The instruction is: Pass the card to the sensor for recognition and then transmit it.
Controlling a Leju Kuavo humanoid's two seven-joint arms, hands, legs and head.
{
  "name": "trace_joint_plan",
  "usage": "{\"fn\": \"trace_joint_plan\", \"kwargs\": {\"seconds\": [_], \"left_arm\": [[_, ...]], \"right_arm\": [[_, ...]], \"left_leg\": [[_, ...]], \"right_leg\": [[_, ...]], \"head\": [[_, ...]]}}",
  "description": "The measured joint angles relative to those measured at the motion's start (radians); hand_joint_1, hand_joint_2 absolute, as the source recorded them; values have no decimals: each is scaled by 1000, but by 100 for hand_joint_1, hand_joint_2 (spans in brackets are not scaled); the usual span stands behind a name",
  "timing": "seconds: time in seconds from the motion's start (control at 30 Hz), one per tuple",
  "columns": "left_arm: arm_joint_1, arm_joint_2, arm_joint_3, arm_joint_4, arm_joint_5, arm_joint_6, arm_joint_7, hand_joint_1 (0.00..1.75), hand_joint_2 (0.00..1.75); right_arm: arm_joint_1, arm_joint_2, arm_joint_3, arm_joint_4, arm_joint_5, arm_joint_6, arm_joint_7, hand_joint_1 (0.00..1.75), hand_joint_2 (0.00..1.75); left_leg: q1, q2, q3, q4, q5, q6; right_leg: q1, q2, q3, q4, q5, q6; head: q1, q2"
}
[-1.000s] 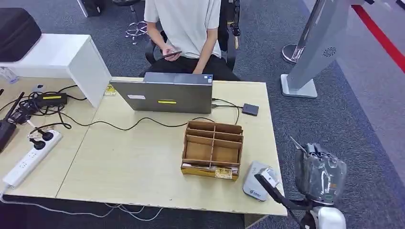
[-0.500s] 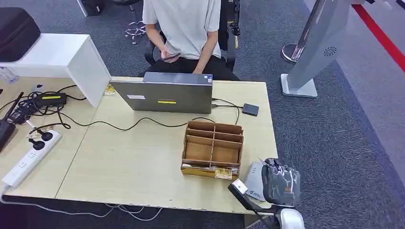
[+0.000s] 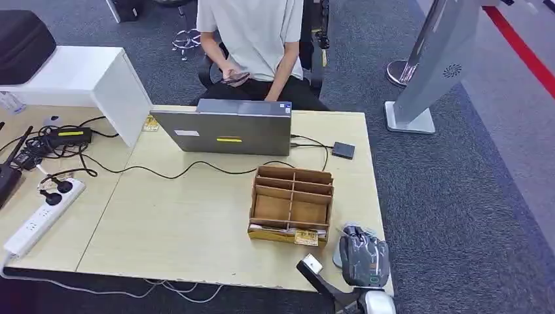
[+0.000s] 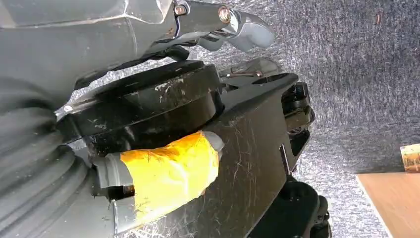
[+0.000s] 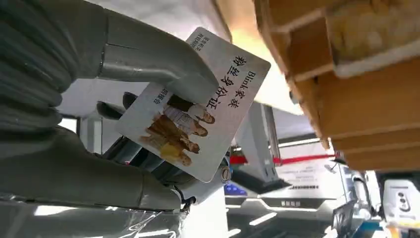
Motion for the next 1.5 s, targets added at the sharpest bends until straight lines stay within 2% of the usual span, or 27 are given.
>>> {"fn": "trace_joint_plan", "kwargs": {"seconds": [0.13, 0.4, 0.5, 0.63, 0.77, 0.87, 0.97, 1.13, 1.23, 1.4, 1.5], "left_arm": [[0, 0, 0, 0, -2, 5, -8, 0, 175], [-4, 3, 0, 0, -6, 18, -24, 0, 175], [-4, 3, 0, 0, -15, 19, -24, 0, 175], [-4, 3, 0, 0, -18, 19, -23, 0, 175], [-4, 3, 0, 0, -28, 14, -13, 0, 175], [-5, 3, 0, 0, -40, 5, -6, 0, 175], [-7, 3, 0, 0, -48, -5, 2, 0, 175], [-13, 3, 0, 0, -68, -18, 14, 0, 175], [-15, 3, 0, 0, -70, -21, 18, 0, 175], [-15, 3, -1, 0, -74, -23, 19, 0, 175], [-17, 3, -8, 0, -82, -35, 21, 0, 175]], "right_arm": [[-21, 0, 7, 67, -30, -36, -16, 175, 175], [-49, 7, -24, 131, -26, -38, -55, 175, 175], [-46, 8, -59, 98, -16, -33, -68, 175, 175], [-59, 8, -90, 14, -16, 7, -63, 175, 175], [-84, 8, -111, -35, -3, -14, -61, 175, 175], [-173, -1, -137, -79, -5, -9, -61, 175, 175], [-309, -10, -163, -90, -17, 10, -70, 175, 175], [-551, -12, -170, -28, -24, 69, -71, 175, 175], [-629, -12, -169, 15, -19, 67, -66, 175, 175], [-676, -10, -167, 59, -18, 66, -60, 175, 175], [-765, -1, -150, 160, -1, 100, -18, 175, 175]], "left_leg": [[0, 2, 1, 0, 0, 0], [0, 3, 3, 0, 0, 1], [0, 3, 2, 0, 0, 1], [0, 5, 2, 0, 0, 1], [0, 5, 1, 0, 1, 0], [0, 7, 1, 0, 2, 0], [0, 7, 1, 0, 3, 1], [0, 6, 1, 0, 7, 0], [0, 2, -1, 0, 8, 1], [0, 1, -2, 0, 7, 1], [-1, 2, -4, 0, 8, 1]], "right_leg": [[0, 2, 0, 0, 0, 0], [0, 2, 2, -1, 1, 0], [0, 2, 2, 0, 2, 1], [0, 3, 1, 0, 3, -1], [0, 4, 0, 0, 3, -1], [0, 6, -1, 1, 5, -1], [0, 7, -1, 1, 7, -1], [0, 6, -2, 1, 9, -1], [0, 3, -2, 1, 9, -1], [0, 2, -2, 1, 8, -1], [-1, 3, -4, 1, 9, 0]], "head": [[0, 0], [0, 0], [0, 0], [0, 0], [0, 0], [0, 0], [0, 0], [0, 0], [0, 0], [0, 0], [0, 0]]}}
